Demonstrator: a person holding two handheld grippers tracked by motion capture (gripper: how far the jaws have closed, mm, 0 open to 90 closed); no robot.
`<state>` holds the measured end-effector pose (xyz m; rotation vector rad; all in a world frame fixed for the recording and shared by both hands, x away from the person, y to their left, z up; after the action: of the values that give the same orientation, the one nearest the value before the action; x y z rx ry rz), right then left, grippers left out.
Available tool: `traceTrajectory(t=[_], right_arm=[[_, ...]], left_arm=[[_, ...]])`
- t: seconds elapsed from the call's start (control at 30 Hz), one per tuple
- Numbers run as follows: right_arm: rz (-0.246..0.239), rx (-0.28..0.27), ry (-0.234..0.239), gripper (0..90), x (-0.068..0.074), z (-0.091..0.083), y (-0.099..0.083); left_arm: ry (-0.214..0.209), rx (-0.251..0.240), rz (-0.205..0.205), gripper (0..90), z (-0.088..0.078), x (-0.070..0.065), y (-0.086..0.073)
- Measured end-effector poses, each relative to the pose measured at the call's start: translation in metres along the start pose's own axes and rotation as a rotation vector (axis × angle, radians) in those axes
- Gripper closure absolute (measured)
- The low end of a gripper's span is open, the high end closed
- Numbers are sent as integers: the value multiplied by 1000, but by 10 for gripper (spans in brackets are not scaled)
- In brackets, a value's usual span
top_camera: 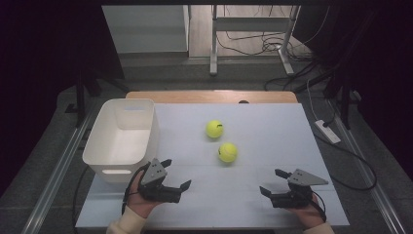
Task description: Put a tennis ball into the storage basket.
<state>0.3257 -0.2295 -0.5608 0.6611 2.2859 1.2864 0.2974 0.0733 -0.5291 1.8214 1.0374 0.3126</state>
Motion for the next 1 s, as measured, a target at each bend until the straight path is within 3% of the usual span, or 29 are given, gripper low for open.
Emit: traceTrajectory(t=[0.3, 1.0], right_arm=[[-5, -6, -1, 115, -3, 4, 4], [-9, -9, 4, 117, -2, 5, 5]], left_arm=[[-10, 24, 13, 60, 8, -5, 11], [-60, 42, -2, 61, 33, -12, 36]])
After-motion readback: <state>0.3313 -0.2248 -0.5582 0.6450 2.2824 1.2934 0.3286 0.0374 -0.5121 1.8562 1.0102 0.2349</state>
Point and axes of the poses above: each handheld gripper's, and its own axes: z roughly forward along the jaws, y roughly out of its top, x roughly to its left, the point moved 10 cm from there along z, roughly forward along the jaws, and after that the axes turned 11 degrees about -z, right-handed, at the moved point
